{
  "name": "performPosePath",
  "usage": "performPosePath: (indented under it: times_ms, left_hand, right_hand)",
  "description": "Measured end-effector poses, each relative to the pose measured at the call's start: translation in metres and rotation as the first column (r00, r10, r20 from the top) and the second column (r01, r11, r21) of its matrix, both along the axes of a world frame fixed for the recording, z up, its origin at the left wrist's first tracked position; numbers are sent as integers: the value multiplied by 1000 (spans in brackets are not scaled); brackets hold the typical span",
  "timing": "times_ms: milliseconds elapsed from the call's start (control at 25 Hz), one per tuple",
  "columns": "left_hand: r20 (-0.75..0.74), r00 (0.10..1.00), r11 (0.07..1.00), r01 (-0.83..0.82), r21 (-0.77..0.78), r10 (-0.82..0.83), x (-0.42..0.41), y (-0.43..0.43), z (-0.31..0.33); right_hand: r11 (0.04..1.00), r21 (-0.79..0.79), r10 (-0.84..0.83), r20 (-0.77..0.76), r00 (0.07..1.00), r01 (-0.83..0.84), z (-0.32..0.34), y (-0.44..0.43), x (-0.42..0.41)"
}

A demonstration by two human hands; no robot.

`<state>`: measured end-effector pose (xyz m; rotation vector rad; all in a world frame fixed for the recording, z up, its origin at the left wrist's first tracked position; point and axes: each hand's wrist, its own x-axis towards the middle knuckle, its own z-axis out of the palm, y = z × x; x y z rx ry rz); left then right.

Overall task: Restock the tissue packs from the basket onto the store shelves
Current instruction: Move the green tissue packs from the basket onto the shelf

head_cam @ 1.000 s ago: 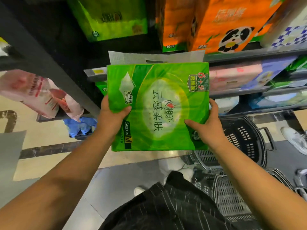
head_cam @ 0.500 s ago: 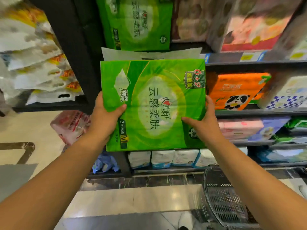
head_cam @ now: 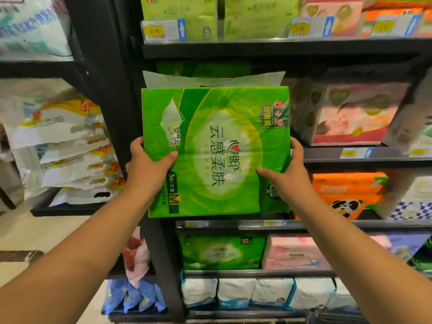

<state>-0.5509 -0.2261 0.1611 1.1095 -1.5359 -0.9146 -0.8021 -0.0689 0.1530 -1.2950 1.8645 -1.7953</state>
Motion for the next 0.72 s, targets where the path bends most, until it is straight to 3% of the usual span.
performPosePath:
  times_ms: [360, 560, 720]
  left_hand:
    - [-72, 990, 965, -134, -227, 120, -42, -25, 32]
    - [-132, 976, 924, -205, -322, 171, -42, -24, 34]
    - [-247, 962, 888, -215, -407, 120, -49, -14, 28]
  right_hand:
    - [984, -175, -5, -167, 986, -25, 28, -63, -56]
    - [956, -286, 22, -142, 990, -62, 16, -74, -55]
    - [903, -416, 49, -147, 988, -107, 8, -74, -53]
